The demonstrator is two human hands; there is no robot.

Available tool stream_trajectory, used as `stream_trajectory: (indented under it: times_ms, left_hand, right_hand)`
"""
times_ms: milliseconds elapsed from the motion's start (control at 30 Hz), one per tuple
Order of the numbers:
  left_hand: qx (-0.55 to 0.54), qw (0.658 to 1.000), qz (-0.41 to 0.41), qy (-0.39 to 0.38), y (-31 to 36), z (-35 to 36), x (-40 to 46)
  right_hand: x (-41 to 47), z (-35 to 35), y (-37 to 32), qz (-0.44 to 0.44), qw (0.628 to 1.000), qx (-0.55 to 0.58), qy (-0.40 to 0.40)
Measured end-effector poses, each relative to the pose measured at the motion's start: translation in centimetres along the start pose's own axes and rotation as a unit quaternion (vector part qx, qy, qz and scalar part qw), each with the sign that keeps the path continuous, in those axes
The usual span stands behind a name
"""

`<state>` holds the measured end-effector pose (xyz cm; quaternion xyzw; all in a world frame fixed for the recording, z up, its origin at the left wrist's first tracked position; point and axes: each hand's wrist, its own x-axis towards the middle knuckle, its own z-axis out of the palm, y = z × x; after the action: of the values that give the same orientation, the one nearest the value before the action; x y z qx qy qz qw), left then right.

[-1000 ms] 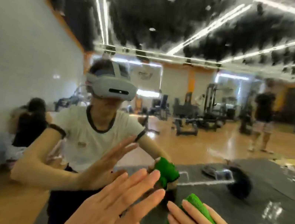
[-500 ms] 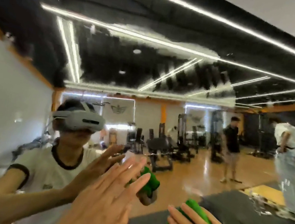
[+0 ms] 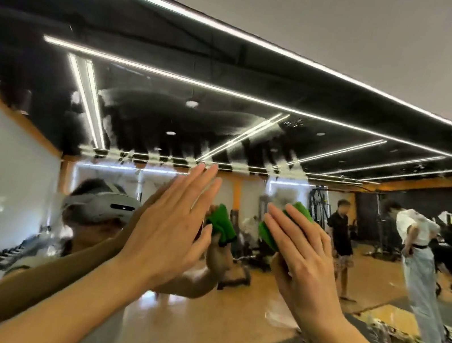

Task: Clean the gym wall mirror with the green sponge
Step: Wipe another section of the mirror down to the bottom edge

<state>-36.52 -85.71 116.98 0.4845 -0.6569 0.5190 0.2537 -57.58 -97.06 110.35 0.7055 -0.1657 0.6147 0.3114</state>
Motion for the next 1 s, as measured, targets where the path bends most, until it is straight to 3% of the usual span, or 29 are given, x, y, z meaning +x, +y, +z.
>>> stream_trajectory:
  times_ms: [200,433,700,833,1000]
  left_hand:
    - [0.027,0.999,0.008,-0.022,0.3,1.9,3.6]
    - [0.035,0.998,0.041,-0.025,1.8,5.9,6.8]
    - [0.075,0.996,0.045,0.026,2.6,9.8,10.7]
    - [0.101,0.995,0.021,0.012,3.0,10.2,11.3]
    - [0.134,0.991,0.015,0.001,3.3,9.6,11.3]
  right_hand:
    - [1.4,0.3,2.4,0.088,0.993,0.067,0.033]
    - [0.1,2.4,5.0,0.229,0.956,0.17,0.072]
    - [1.7,4.1,7.8,0.251,0.948,0.164,0.108]
    - [2.8,4.6,9.1,0.273,0.939,0.164,0.129]
    - [5.6,5.3,10.5,0.351,0.89,0.213,0.197]
